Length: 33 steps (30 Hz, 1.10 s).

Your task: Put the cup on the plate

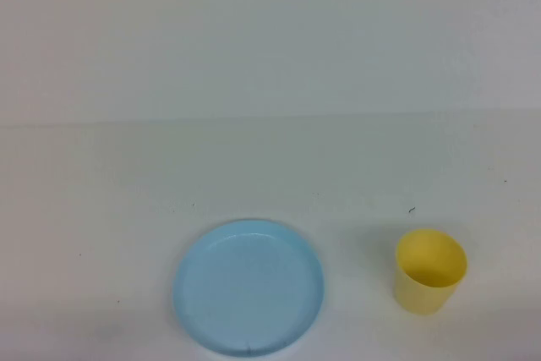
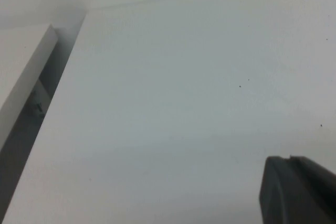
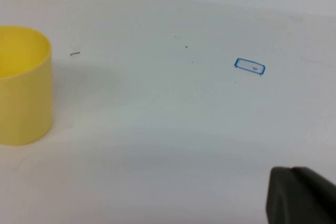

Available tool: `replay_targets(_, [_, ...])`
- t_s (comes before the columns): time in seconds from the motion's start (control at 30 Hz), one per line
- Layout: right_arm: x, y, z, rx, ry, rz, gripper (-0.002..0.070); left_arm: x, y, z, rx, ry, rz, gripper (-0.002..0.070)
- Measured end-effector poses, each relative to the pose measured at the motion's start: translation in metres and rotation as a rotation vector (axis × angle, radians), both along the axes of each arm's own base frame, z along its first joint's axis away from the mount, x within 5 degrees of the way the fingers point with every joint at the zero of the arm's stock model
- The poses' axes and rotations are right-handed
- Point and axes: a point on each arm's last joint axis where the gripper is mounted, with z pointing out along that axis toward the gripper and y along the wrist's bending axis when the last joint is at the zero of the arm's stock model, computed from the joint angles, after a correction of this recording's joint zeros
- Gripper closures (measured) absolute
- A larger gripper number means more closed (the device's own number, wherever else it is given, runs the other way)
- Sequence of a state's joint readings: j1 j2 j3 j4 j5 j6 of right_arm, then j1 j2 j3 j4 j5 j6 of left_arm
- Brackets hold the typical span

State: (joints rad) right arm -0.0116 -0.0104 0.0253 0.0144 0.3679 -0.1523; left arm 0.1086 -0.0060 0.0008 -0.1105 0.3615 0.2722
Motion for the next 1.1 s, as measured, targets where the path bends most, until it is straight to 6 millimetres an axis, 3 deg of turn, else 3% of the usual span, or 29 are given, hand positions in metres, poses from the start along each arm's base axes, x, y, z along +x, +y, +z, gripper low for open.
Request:
replay_targets(0.67, [0.0000, 0.0000, 0.0000, 0.000, 0.000, 0.000, 0.0676, 0.0000, 0.0000, 0.0001, 0.000, -0.001, 0.000, 0.0675])
replay_targets(1.1, [0.0007, -0.0001, 0.0012, -0.002, -0.020, -0.001, 0.0676, 0.0021, 0.0011, 0.0084, 0.009, -0.095, 0.011, 0.0675])
